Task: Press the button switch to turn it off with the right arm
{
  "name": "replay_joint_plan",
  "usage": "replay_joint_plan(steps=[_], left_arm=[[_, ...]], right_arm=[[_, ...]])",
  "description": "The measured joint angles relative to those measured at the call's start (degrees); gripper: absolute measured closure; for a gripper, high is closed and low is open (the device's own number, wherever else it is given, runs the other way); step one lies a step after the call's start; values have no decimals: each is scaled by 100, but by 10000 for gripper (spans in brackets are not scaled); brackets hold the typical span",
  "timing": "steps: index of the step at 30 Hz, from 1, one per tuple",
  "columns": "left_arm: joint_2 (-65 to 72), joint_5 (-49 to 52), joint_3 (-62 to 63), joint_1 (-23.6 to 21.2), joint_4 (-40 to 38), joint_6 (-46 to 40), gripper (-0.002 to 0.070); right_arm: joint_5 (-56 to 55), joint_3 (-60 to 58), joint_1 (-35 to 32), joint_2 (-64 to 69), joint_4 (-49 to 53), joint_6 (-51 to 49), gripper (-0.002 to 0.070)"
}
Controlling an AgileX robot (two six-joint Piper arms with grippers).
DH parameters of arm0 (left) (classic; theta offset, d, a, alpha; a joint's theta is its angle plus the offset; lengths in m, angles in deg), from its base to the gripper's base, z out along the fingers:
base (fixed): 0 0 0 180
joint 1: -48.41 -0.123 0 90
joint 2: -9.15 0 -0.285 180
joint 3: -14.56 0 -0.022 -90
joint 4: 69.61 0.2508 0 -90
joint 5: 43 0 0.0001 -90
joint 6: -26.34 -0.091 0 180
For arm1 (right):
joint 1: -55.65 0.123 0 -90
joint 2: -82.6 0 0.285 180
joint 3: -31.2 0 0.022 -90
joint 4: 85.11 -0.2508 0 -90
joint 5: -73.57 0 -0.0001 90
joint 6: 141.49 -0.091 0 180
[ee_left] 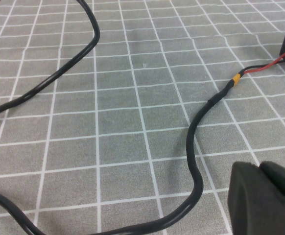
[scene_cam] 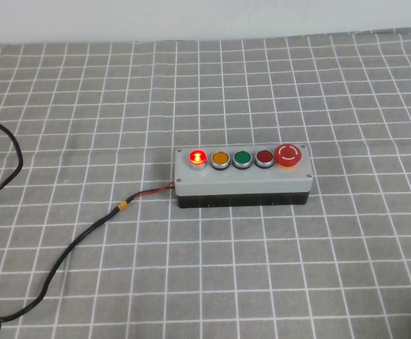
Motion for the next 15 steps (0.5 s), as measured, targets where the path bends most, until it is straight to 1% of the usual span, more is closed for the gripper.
replay_joint_plan(steps=[5,8,10,15], left_arm=[[0,0,0,0,0,0,678],[0,0,0,0,0,0,678],[0,0,0,0,0,0,678],[0,0,0,0,0,0,678]], right_arm=[[-40,0,0,0,0,0,692],[-366,0,0,0,-8,0,692],[-773,0,0,0,-22,0,692],[-2369,0,0,0,-65,-6,692]])
